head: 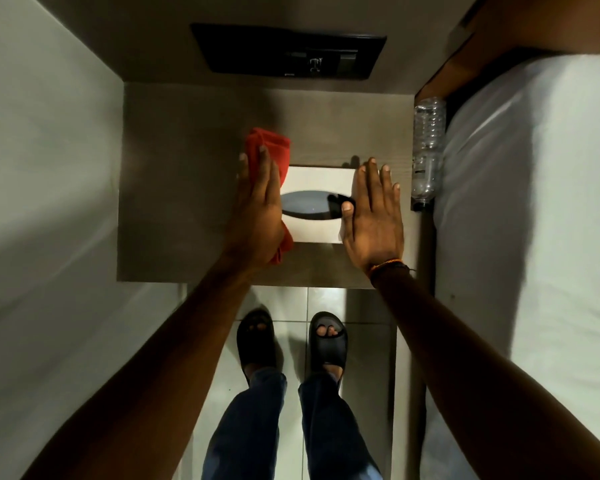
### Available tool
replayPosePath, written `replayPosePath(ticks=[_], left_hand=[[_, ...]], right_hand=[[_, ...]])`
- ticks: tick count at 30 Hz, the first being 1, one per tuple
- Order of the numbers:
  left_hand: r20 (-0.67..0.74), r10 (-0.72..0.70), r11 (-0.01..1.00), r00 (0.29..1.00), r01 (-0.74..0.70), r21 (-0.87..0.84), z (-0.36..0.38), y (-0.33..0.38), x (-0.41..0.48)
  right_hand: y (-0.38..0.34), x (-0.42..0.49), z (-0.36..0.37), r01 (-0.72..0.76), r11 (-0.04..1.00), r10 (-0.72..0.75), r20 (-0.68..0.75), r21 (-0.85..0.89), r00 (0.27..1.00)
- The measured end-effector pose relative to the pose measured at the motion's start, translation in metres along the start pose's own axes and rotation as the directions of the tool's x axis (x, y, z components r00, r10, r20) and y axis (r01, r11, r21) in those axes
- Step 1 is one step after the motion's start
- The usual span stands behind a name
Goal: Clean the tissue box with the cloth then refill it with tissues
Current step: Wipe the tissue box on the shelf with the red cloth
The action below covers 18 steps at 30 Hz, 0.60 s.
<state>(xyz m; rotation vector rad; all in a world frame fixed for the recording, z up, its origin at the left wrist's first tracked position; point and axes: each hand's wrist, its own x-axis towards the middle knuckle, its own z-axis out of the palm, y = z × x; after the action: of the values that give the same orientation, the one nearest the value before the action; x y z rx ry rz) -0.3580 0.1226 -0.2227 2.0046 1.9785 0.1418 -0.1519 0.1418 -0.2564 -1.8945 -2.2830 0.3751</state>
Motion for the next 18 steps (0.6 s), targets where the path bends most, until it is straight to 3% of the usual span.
replayPosePath(ticks=[5,7,12,18], left_hand=[[-0.001,-0.100,0.990,0.995,0.099,0.097,0.009,0.001,0.003],[-0.018,-0.110,0.993,0.994,0.111,0.034,0.009,0.011,0.005],[-0.070,0.010,0.981,0.997,-0.024,-0.194,0.012,0.041,0.007],[0.008,0.044,0.957,0.999,-0.039,-0.286,0.025,0.079,0.021]], right_hand=[[0.000,-0.002,0.001,0.003,1.000,-0.003,0.004,0.007,1.000],[0.000,0.000,0.001,0.002,1.000,-0.002,-0.001,0.005,1.000],[0.000,-0.001,0.001,0.007,0.999,-0.007,-0.011,0.033,1.000],[0.003,0.000,-0.006,0.012,0.980,-0.015,0.012,0.199,1.000]])
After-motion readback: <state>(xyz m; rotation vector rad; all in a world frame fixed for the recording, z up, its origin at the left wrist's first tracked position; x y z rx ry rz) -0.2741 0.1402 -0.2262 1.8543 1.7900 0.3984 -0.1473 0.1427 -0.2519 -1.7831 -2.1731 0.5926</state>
